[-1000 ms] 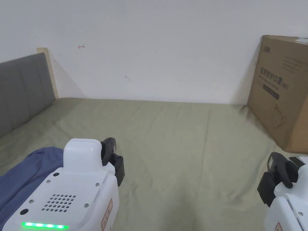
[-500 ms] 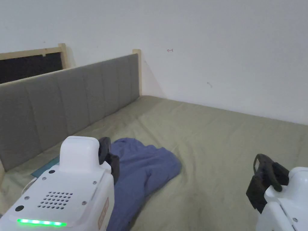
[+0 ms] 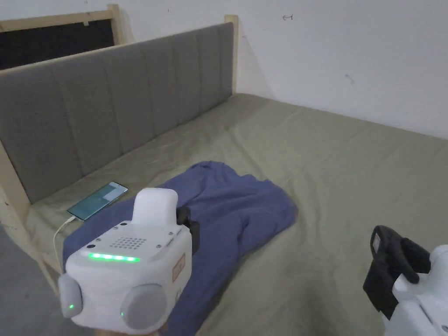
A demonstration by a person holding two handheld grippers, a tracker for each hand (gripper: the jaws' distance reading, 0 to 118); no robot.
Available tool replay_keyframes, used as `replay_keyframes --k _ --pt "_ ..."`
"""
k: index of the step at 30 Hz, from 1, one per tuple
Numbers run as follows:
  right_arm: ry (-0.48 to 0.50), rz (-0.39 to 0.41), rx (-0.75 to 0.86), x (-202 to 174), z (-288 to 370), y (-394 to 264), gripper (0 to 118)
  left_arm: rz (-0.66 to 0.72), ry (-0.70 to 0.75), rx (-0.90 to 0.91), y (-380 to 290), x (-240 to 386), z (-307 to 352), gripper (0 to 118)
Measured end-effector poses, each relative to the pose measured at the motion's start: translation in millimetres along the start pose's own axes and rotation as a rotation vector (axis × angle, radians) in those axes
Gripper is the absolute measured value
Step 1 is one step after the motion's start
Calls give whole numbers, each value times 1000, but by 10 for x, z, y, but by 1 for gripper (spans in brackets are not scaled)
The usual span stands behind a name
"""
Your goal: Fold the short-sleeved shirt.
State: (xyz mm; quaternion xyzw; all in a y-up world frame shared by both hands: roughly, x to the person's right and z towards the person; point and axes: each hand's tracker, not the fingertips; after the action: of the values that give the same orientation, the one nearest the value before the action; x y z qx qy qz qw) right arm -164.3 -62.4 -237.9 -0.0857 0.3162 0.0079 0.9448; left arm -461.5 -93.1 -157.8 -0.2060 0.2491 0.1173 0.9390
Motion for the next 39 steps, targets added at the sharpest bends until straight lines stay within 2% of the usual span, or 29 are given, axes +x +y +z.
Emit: replay_keyframes --k 4,6,9,11,12,13,14,15,16,17,18,22,28,29,30,31,32,34,35,36,37,38,39 --pt "-6 21 -64 39 -218 -120 0 39 1 -198 -182 -139 -980 0" --pt "-14 24 -101 75 -332 -180 0 -2 29 -267 -324 -179 -1363 0" --pt "-17 27 -144 141 -484 -265 0 -30 48 -345 -425 -231 -1736 0" --pt "-30 30 -163 183 -584 -327 0 -4 38 -315 -432 -265 -1824 0" --pt "-28 22 -175 210 -622 -349 0 11 40 -311 -392 -269 -1852 4" --pt "-28 16 -183 227 -644 -366 0 17 33 -304 -355 -270 -1873 16" --pt "-28 11 -193 243 -673 -388 0 14 22 -298 -293 -255 -1882 40" --pt "-27 6 -201 255 -695 -404 0 2 15 -301 -252 -234 -1916 79" --pt "-27 4 -208 260 -712 -415 0 -7 5 -305 -220 -219 -1951 104" --pt "-26 3 -212 262 -709 -422 0 -4 1 -298 -195 -198 -1972 116" --pt "-24 2 -217 266 -717 -428 0 -7 0 -279 -164 -192 -1998 118" --pt "-22 12 -232 270 -722 -444 0 -41 -8 -293 -95 -212 -2250 118" --pt "-31 35 -269 350 -748 -497 0 22 -28 -552 -338 -336 -2788 115" --pt "-40 34 -273 375 -757 -507 0 10 -5 -597 -410 -328 -2865 114" --pt "-47 28 -277 403 -766 -518 0 -61 45 -528 -422 -252 -2848 113" --pt "-52 19 -282 426 -773 -529 0 -91 59 -519 -397 -166 -2827 107" --pt "-55 7 -289 452 -784 -542 0 -98 99 -515 -373 -112 -2816 93" --pt "-62 -16 -309 490 -807 -561 0 -21 115 -431 -329 -106 -2741 31" --pt "-62 -24 -319 507 -811 -569 0 6 131 -404 -300 -116 -2728 31" --pt "-60 -29 -325 520 -806 -572 0 2 173 -406 -285 -137 -2751 20" --pt "-59 -31 -327 525 -799 -575 0 -10 216 -427 -285 -167 -2790 0" --pt "-61 -29 -328 525 -790 -573 0 55 121 -470 -314 -266 -2846 0" --pt "-65 -25 -329 530 -779 -562 0 56 133 -460 -299 -293 -2843 0"
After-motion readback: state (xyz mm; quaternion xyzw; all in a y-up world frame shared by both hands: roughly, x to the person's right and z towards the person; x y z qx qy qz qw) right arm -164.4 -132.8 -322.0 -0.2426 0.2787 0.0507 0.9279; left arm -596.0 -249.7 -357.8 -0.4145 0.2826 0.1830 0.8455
